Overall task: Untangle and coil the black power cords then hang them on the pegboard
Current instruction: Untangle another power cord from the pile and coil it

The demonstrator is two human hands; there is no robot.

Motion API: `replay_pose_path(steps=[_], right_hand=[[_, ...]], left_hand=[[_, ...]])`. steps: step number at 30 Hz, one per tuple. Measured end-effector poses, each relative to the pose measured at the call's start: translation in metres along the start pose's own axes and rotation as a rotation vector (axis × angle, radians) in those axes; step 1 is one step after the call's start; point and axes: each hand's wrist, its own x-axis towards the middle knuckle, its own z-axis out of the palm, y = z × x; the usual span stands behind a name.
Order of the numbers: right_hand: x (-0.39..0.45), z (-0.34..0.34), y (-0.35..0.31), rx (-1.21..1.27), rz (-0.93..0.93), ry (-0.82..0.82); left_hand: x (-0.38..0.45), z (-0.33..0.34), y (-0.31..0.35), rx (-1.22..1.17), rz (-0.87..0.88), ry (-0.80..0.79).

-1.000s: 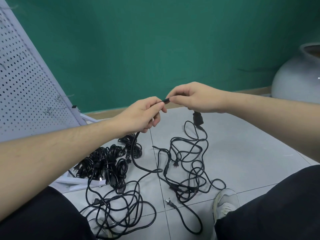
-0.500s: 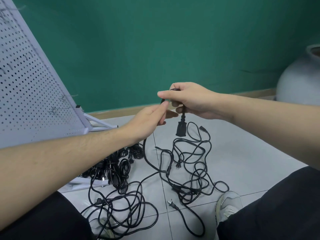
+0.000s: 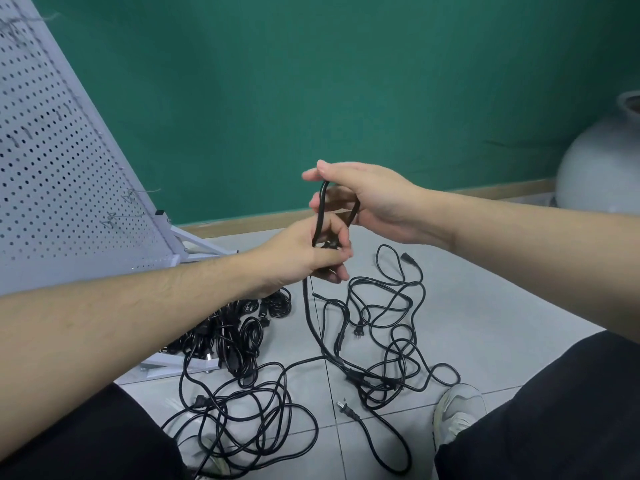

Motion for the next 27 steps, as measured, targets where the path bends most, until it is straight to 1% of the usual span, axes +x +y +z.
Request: replay_pose_path(steps=[4,7,10,13,17,19,22,27], right_hand=[[0.000,0.000,0.000,-0.042,0.025,0.025],[0.000,0.001,0.001,-0.009,0.064,0.004],[0.000,0.002,0.001,0.054,0.056,-0.004],[0.003,0.002,0.003,0.122,0.059,0.038],[0.008,0.011,0.010,0.271,0.093,0.100],[0.009,0.013,0.008,0.326,0.090,0.143],[0.012,0.010,0.005,0.350,0.120,0.152],[0.012,0.003,0.005,0.220,0.125,0.171]], left_hand=[[-0.003,-0.005,0.005,-0.013,-0.079,-0.120],[-0.005,-0.007,0.008,-0.185,-0.187,-0.205],[-0.003,-0.007,0.008,-0.323,-0.186,-0.171],[-0.003,-0.006,0.007,-0.256,-0.159,-0.158],[-0.004,-0.006,0.013,-0.107,-0.163,-0.230],[-0.003,-0.006,0.015,-0.095,-0.147,-0.251],[-0.002,-0.004,0.017,-0.122,-0.136,-0.197],[-0.001,0.000,0.018,-0.107,-0.125,-0.053]])
